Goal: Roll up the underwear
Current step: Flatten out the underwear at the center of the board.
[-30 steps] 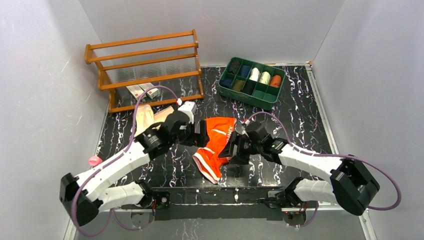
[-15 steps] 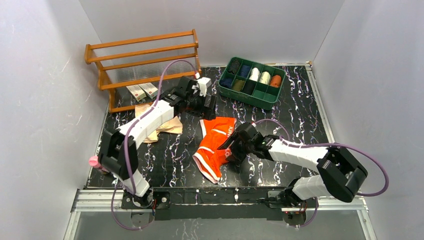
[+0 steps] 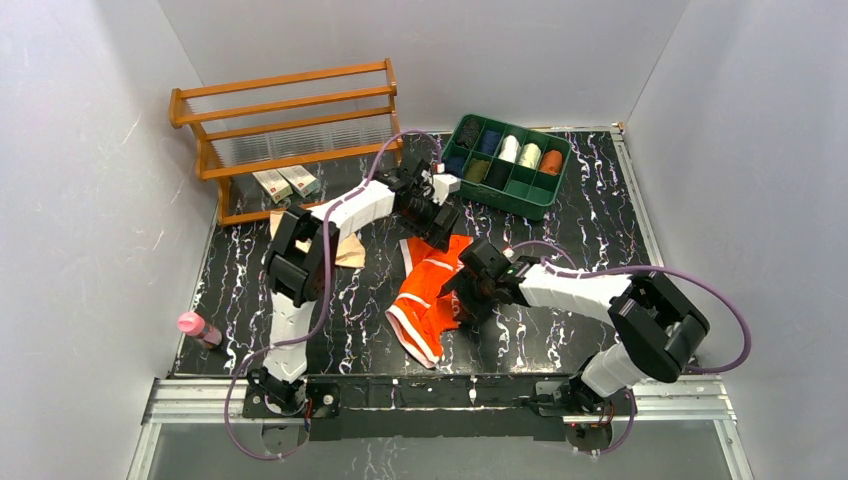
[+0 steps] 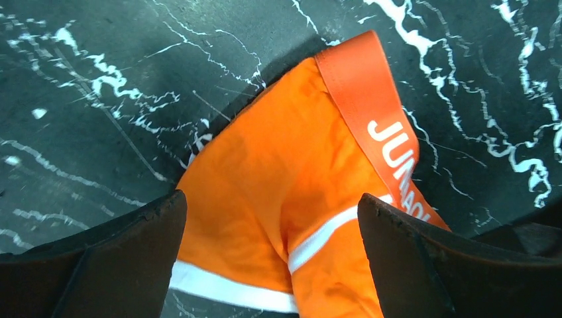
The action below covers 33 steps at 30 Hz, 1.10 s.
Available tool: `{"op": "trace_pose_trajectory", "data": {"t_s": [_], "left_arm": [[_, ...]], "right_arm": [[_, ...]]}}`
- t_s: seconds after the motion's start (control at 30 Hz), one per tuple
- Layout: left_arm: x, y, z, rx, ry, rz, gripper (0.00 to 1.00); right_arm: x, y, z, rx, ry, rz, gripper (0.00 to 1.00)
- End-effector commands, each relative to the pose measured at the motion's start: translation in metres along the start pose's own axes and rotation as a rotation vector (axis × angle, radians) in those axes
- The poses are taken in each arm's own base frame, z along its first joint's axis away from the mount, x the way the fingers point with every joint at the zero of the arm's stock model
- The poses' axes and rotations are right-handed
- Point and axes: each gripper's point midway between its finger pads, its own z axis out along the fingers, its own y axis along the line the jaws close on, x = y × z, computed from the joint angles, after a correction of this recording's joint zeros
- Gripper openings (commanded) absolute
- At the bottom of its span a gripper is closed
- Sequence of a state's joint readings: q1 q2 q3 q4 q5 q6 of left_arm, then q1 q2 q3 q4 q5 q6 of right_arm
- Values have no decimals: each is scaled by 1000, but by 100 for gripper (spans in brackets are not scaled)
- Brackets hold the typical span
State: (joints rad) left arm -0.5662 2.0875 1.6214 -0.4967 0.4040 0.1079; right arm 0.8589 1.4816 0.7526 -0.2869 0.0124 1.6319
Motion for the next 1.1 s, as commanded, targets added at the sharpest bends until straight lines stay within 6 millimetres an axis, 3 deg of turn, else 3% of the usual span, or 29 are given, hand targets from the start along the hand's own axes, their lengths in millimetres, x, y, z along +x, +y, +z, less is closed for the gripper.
{"op": "trace_pose_trajectory", "data": {"t_s": [0.0,0.23,0.4,0.47,0.6,0.73,0.83,0.9,1.07], "left_arm": [[4,-5,3,35,59,50,98],[27,-5,24,59,160,46,90],[39,-7,29,78,192,36,74],[42,-7,31,83,202,32,66],[48,-9,33,102,220,21,42],[49,-10,34,106,223,9,24],[47,-10,33,92,219,-8,7],[45,-10,31,82,214,-21,1],[35,-17,18,73,154,-48,0]], "right_arm": [[-6,-16,1,106,-38,20,67],[-4,-24,4,121,-18,-34,43],[-8,-5,-8,38,-49,-95,37],[-9,4,-16,2,-63,-109,40],[-12,20,-32,-59,-89,-122,62],[-10,28,-37,-78,-78,-108,71],[-2,28,-31,-56,-35,-86,72],[1,27,-26,-31,-12,-74,72],[9,27,-12,44,35,-38,70]]}}
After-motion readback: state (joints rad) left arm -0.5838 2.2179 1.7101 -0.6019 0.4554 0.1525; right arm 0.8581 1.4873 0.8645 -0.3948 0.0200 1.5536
